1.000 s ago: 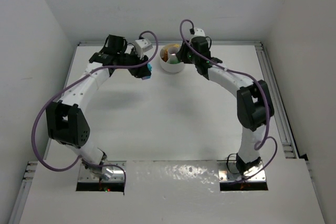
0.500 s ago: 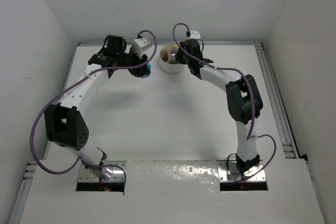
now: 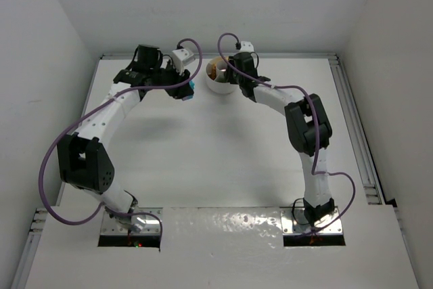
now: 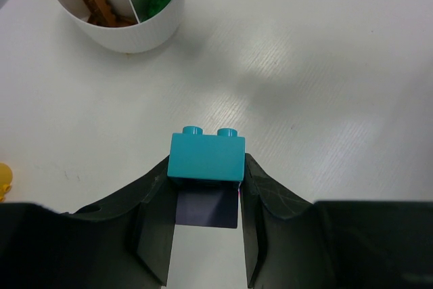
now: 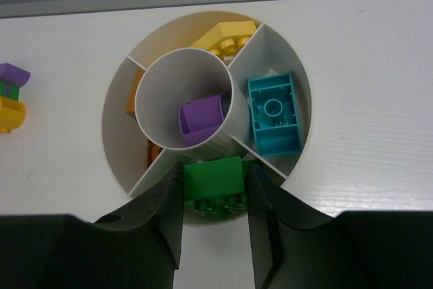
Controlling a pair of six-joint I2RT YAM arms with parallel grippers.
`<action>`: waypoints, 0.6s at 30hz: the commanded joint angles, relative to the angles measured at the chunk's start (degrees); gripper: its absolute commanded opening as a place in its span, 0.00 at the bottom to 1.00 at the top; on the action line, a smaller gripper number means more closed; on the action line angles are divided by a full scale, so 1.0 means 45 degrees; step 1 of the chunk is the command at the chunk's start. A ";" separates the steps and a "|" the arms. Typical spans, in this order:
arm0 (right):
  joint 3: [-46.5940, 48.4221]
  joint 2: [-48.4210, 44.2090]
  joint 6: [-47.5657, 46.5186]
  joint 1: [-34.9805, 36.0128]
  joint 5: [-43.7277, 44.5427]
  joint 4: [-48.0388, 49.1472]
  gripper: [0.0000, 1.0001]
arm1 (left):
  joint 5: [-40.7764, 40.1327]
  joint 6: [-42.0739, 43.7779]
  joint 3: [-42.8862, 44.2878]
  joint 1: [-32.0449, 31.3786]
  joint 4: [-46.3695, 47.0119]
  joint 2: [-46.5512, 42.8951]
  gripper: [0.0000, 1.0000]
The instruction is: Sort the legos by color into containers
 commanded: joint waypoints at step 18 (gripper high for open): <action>-0.1170 -0.4187 -0.5547 -0.0957 -1.1411 -0.0339 0.77 | 0.3303 0.5342 0.0338 0.0123 -0.2019 -0.0155 0.00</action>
